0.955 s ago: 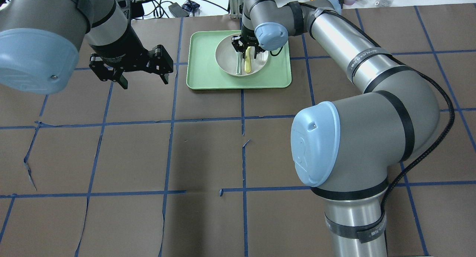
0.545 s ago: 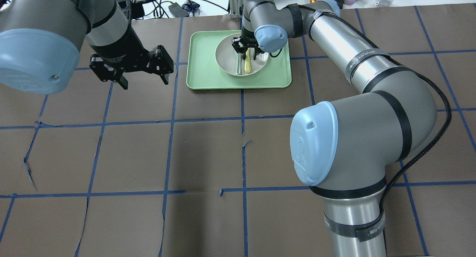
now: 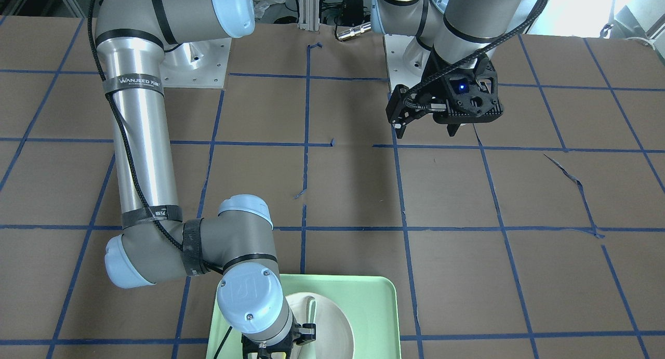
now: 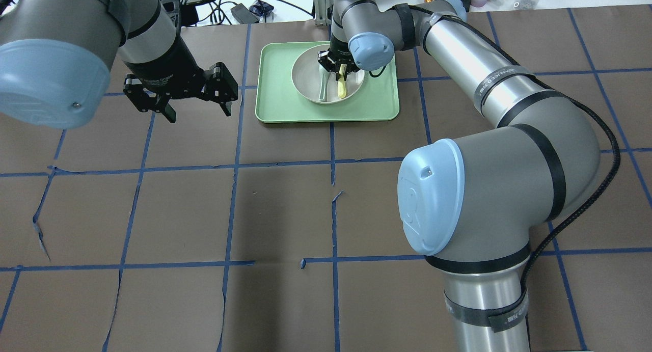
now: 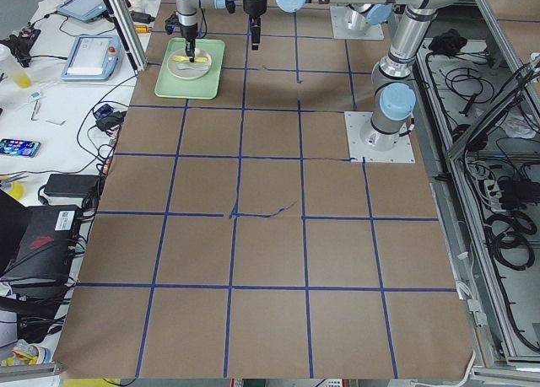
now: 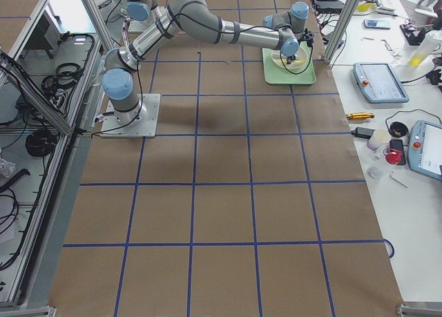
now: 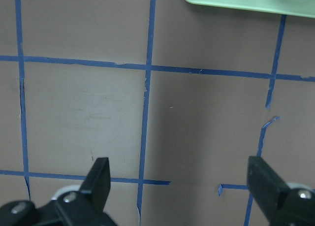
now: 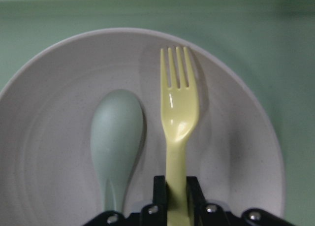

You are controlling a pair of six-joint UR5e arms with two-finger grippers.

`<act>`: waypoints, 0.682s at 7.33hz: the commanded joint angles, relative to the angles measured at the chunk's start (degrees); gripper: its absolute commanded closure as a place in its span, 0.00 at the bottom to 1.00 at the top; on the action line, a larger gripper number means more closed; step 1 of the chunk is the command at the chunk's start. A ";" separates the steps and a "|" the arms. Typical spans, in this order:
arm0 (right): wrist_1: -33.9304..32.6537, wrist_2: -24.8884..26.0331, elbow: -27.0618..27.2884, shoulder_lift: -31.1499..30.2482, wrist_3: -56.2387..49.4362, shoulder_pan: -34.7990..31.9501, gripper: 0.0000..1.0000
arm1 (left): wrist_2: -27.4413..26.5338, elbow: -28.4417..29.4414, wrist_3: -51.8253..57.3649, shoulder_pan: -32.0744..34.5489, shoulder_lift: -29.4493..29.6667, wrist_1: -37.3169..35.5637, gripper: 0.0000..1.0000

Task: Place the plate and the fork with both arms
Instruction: 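Close the right gripper on the yellow fork and lift it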

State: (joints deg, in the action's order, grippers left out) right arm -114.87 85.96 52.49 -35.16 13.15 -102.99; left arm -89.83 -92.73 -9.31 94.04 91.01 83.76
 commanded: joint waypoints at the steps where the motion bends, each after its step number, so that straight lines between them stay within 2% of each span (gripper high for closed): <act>1: 0.43 0.00 0.59 -2.44 -1.97 0.07 0.94 | 0.00 0.00 0.00 0.00 -0.05 0.00 0.00; 3: 0.70 0.52 3.92 -5.25 -8.29 1.11 0.93 | 0.00 -0.09 0.00 0.00 -0.05 0.00 0.00; 5: 0.70 -0.17 6.12 -6.32 -9.11 5.23 0.92 | 0.00 -0.17 -0.09 0.00 0.04 0.09 0.00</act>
State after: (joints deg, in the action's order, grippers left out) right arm -114.19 86.14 57.16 -40.74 4.89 -100.41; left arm -89.82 -92.82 -9.37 94.04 90.98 83.78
